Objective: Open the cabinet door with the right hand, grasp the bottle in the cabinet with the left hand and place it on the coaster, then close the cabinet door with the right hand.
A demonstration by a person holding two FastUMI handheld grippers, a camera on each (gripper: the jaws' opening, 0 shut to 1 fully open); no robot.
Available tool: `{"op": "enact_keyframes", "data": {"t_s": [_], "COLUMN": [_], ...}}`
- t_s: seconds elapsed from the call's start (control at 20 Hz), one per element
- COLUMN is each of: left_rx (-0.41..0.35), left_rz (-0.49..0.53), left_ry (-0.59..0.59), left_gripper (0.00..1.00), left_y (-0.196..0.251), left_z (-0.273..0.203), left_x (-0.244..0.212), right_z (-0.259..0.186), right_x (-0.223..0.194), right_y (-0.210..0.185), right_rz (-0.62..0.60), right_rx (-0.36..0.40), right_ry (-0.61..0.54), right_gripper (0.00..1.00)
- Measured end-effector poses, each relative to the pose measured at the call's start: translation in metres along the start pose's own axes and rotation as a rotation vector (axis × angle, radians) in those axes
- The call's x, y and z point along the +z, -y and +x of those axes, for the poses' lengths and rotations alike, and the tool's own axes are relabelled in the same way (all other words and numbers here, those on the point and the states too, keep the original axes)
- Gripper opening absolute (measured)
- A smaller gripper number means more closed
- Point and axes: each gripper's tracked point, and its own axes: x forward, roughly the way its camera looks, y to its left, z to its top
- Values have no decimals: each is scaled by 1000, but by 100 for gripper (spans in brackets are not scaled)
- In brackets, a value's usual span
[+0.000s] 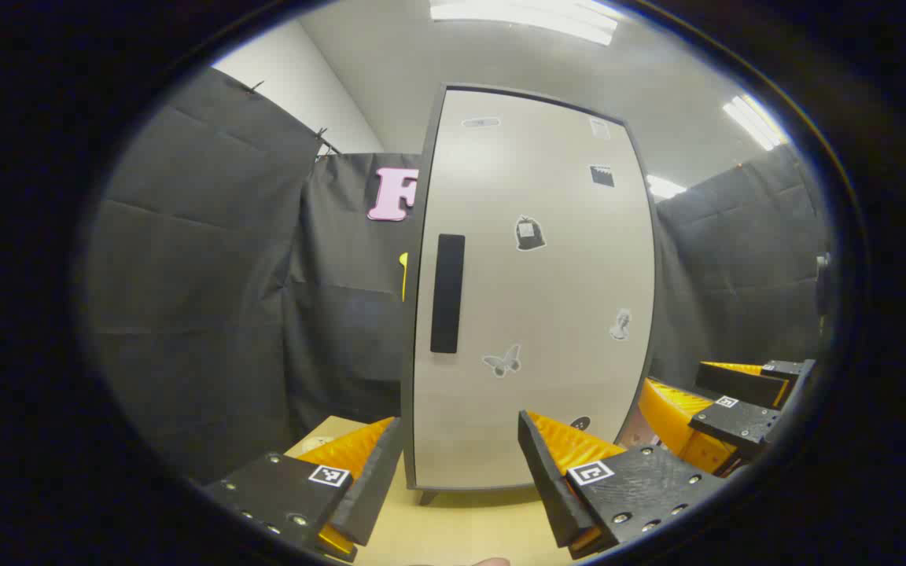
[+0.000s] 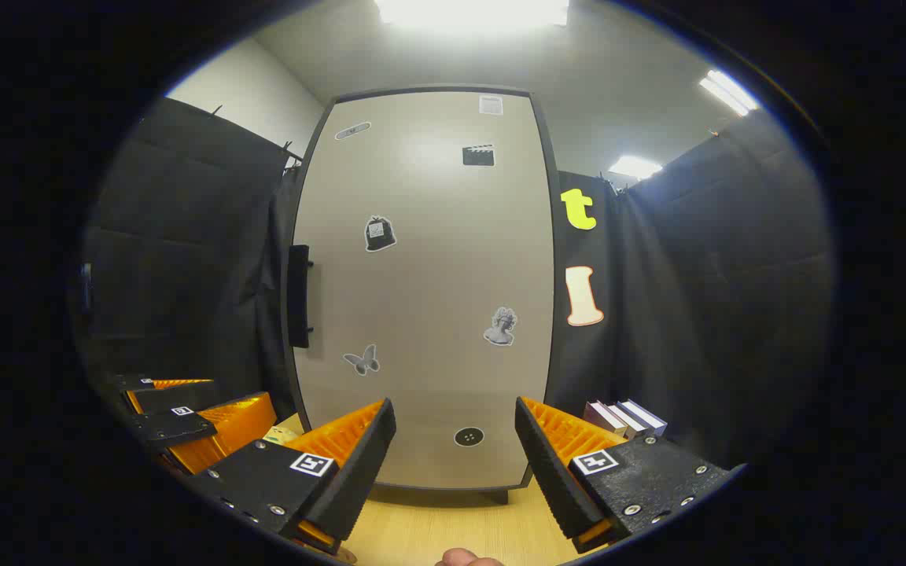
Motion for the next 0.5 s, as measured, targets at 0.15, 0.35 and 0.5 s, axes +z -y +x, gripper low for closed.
{"op": "enact_keyframes", "data": {"t_s": [0.15,0.35,0.5], "left_rx": [-8,-10,-12], "left_rz": [9,30,39], "left_ry": [15,28,30], "left_gripper": [84,85,80], "left_y": [1,1,1], "left_z": [0,5,7], "left_x": [4,9,10], "right_z": [2,3,4], "right_x": [-1,-1,0], "right_y": [-2,-5,-7], "right_rz": [0,-6,-6], "right_rx": [6,13,15], "right_ry": [-1,-2,1], "right_gripper": [94,94,94]}}
